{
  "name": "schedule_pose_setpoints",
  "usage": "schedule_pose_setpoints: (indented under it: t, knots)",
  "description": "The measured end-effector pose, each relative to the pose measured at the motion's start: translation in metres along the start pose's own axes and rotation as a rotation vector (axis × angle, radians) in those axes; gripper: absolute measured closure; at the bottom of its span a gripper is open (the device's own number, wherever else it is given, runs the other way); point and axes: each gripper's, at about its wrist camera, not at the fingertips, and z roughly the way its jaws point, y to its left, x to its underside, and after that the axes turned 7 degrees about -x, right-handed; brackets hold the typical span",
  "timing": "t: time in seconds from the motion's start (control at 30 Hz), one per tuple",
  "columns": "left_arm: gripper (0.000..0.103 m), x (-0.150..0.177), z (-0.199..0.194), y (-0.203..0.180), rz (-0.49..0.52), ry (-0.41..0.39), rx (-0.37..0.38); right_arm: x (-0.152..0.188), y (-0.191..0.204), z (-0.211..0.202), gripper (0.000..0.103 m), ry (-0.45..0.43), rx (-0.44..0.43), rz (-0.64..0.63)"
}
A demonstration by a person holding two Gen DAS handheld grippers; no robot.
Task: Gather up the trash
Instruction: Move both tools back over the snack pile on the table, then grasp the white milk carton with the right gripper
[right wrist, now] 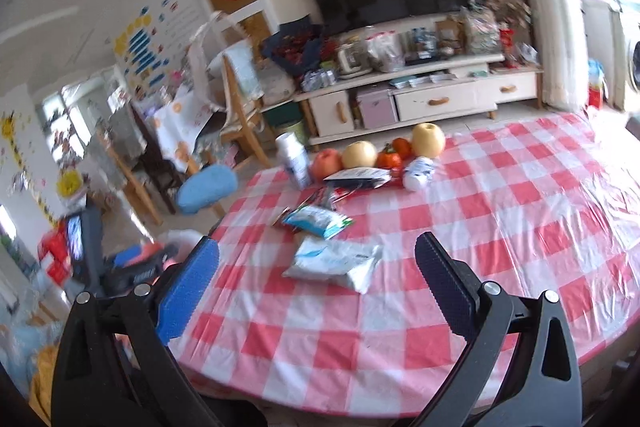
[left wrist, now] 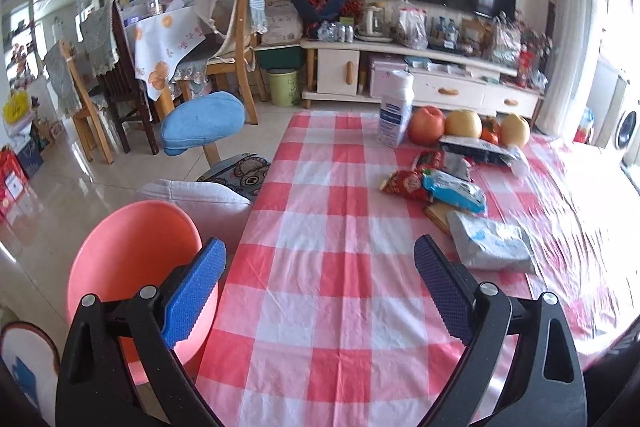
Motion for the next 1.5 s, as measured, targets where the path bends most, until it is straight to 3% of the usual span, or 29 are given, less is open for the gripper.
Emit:
schedule_pose_setpoints:
  t: [0.13, 0.33, 0.53, 0.63, 0.77, 0.9, 0.97, 1.03, 1.17, 1.3, 1.5]
  knots:
    - [0.009, -0.003, -0.020, -0.013, 0.039, -0.064, 0.065, -0.013, -0.036, -0.002, 0.004, -0.051, -0.046, 0.163]
    - [0.009, 0.004, -0.016, -0.039, 0.122, -0.083, 0.136, -0.038, -0.080, 0.016, 0.004, -0.049, 0.094, 0.213]
    - [0.009, 0.010, 0.021, -0.075, 0.173, -0.015, 0.196, -0.054, -0.134, 0.053, 0.004, 0.051, 0.134, 0.371]
    - [0.009, 0.007, 0.040, -0.091, 0.190, 0.016, 0.207, -0.064, -0.150, 0.076, 0.004, 0.088, 0.162, 0.388]
    - [0.009, -0.009, 0.067, -0.098, 0.101, 0.065, 0.297, -0.068, -0.162, 0.110, 0.004, 0.150, 0.152, 0.420]
    - [0.009, -0.022, 0.100, -0.098, -0.035, 0.129, 0.339, -0.080, -0.151, 0.147, 0.005, 0.194, 0.152, 0.321]
    - [0.009, -0.025, 0.121, -0.098, -0.125, 0.178, 0.366, -0.087, -0.142, 0.164, 0.010, 0.206, 0.137, 0.256]
    - [0.009, -0.025, 0.141, -0.098, -0.206, 0.224, 0.381, -0.093, -0.129, 0.187, 0.027, 0.228, 0.089, 0.195]
    - [0.013, -0.027, 0.173, -0.104, -0.319, 0.291, 0.400, -0.099, -0.108, 0.236, 0.043, 0.296, 0.057, 0.072]
    - [0.017, -0.032, 0.197, -0.114, -0.328, 0.338, 0.377, -0.104, -0.090, 0.278, 0.049, 0.330, 0.055, -0.071]
    - [0.019, -0.031, 0.221, -0.118, -0.353, 0.359, 0.396, -0.090, -0.096, 0.334, 0.048, 0.428, 0.077, -0.194]
